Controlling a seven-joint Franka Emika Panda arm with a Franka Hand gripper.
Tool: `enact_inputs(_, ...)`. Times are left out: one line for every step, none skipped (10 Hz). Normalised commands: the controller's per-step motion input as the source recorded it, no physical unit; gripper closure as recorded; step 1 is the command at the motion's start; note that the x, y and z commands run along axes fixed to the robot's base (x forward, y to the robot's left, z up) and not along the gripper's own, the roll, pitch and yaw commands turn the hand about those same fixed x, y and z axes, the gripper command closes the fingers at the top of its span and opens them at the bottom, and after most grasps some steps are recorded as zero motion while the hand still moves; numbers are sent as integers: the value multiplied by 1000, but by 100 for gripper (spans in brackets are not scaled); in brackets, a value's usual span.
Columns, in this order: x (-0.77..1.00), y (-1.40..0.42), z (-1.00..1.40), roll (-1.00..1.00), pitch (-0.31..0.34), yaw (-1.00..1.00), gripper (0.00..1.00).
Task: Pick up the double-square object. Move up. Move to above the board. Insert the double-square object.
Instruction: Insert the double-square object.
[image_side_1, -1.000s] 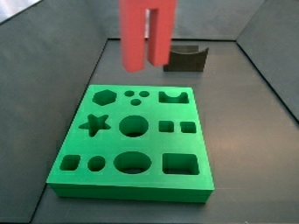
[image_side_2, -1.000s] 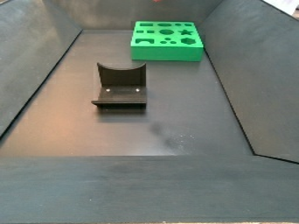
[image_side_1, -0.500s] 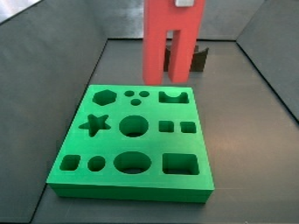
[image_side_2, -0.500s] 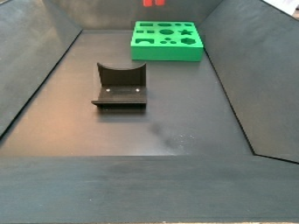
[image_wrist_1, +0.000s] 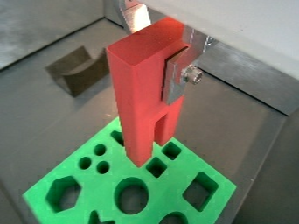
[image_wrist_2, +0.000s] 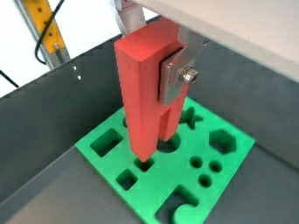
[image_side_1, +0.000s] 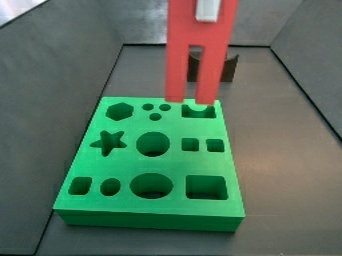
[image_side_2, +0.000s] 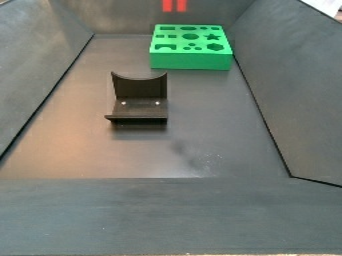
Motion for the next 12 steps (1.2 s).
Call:
enact_inputs(209, -186, -554, 0, -116, 54, 100)
enact_inputs(503, -177, -789, 0, -163, 211, 100)
enact_inputs(371, -206, -786, 13, -194, 189, 100)
enact_inputs(214, -94, -760, 67, -187, 211, 100)
enact_inputs(0, -57, -571, 103, -180, 160, 100)
enact_inputs(-37, 9, -26, 37, 0, 0, 100)
enact_inputs(-297, 0, -451, 120, -43, 0, 100)
enact_inputs(-69, 0, -249, 11, -40, 0, 100)
enact_inputs(0, -9, -31, -11, -17, 0, 100)
enact_inputs(160, -109, -331, -21, -90, 0, 100)
enact_inputs(331, -89, -446, 0, -80, 0, 100)
enact_inputs(406, -14, -517, 0, -69, 0, 100)
